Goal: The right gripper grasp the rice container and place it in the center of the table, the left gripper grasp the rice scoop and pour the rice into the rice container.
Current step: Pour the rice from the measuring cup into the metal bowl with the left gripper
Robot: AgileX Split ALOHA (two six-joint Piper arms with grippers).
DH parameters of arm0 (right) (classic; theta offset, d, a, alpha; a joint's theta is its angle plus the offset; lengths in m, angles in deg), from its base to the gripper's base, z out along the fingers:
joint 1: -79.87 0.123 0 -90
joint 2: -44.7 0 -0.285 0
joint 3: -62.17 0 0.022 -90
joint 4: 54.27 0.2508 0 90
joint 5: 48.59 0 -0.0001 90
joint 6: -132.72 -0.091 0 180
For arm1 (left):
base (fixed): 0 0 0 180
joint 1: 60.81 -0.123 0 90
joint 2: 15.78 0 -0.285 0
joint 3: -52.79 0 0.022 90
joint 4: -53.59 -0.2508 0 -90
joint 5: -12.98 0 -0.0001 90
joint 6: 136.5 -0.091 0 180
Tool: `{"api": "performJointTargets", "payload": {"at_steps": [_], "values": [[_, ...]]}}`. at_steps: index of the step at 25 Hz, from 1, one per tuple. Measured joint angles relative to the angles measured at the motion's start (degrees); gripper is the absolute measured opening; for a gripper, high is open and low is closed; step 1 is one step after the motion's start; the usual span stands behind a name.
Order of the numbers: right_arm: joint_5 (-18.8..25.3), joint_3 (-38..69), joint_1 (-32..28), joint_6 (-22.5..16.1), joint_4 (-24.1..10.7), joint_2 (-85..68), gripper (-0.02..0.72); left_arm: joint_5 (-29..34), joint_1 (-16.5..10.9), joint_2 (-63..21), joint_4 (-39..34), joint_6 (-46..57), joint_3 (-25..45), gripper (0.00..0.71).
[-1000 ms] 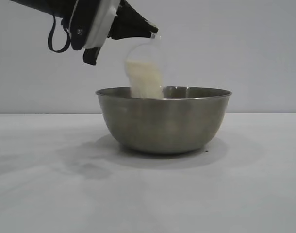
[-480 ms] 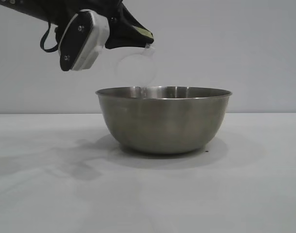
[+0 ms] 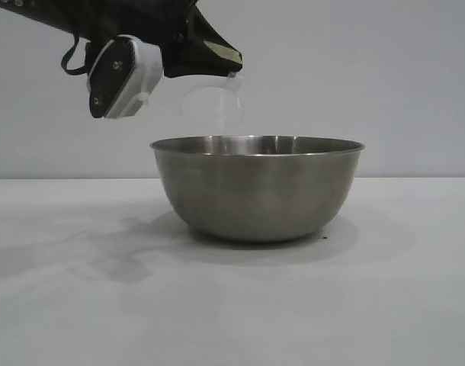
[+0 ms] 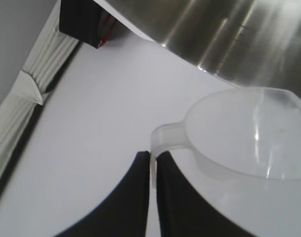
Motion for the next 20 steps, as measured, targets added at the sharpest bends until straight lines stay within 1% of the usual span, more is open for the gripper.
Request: {"api": "performJointTargets", "payload": {"at_steps": [5, 9, 11, 14, 18, 20], "values": [[0.00, 0.00, 0.00, 0.00, 0.00, 0.00, 0.549, -2.94, 0.00, 0.00, 0.00, -2.53, 0.00, 0.000], [0.00, 0.00, 0.00, 0.00, 0.00, 0.00, 0.549, -4.31, 0.00, 0.00, 0.36, -2.53, 0.00, 0.000], [0.00, 0.00, 0.00, 0.00, 0.00, 0.00, 0.549, -4.81, 0.04, 0.00, 1.81, -1.08, 0.00, 0.000], [0.00, 0.00, 0.00, 0.00, 0.00, 0.00, 0.549, -6.46, 0.13, 0.00, 4.38, 5.86, 0.00, 0.000], [0.00, 0.00, 0.00, 0.00, 0.00, 0.00, 0.549, -8.61, 0.13, 0.00, 8.92, 20.00, 0.00, 0.000], [0.00, 0.00, 0.00, 0.00, 0.00, 0.00, 0.549, -9.60, 0.13, 0.00, 12.38, 28.23, 0.00, 0.000]]}}
